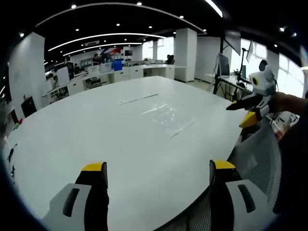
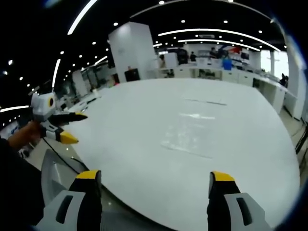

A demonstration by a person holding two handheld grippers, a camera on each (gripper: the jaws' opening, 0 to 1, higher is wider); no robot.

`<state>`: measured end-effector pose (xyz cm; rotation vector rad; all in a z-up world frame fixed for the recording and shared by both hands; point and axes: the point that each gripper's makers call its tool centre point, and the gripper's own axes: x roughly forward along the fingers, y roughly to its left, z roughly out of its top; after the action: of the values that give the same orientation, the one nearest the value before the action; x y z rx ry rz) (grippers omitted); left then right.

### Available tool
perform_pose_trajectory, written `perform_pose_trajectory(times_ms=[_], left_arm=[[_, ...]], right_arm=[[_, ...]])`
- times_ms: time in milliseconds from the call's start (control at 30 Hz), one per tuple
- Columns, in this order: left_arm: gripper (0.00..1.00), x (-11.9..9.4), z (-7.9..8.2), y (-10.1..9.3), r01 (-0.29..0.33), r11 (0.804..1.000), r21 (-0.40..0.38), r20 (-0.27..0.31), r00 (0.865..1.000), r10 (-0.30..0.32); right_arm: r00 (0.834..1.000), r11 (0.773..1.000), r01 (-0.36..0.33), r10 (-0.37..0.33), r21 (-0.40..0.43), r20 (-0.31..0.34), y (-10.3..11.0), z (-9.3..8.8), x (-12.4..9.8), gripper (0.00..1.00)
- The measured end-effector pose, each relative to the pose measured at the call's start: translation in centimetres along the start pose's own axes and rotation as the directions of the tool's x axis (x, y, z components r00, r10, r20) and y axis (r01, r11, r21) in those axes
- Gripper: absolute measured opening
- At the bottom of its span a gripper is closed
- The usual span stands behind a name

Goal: Open the resealable bag by pulling the two sides of the seal apart until the entire bag opening is separated and visibly accessible.

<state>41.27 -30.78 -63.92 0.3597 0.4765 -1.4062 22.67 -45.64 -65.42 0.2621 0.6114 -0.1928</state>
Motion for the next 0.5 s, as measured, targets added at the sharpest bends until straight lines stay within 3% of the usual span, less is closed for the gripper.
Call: perform_pose_trajectory(times_ms=[300, 500], left_arm=[[0.85, 0.2, 0.1, 0.1, 0.003, 1.000, 0.004, -0.005, 1.000, -0.003], [0.85, 0.6, -0.1, -0.4, 0.019, 1.000, 0.019, -0.016, 1.000, -0.019]], right_arm=[[1.000, 0.999, 0.009, -0.009, -0.033, 0.001, -0.3, 0.3, 0.5, 0.85], [0.999, 0.998, -0.021, 0.023, -0.066, 0.028, 0.0, 1.2, 1.2, 0.73]])
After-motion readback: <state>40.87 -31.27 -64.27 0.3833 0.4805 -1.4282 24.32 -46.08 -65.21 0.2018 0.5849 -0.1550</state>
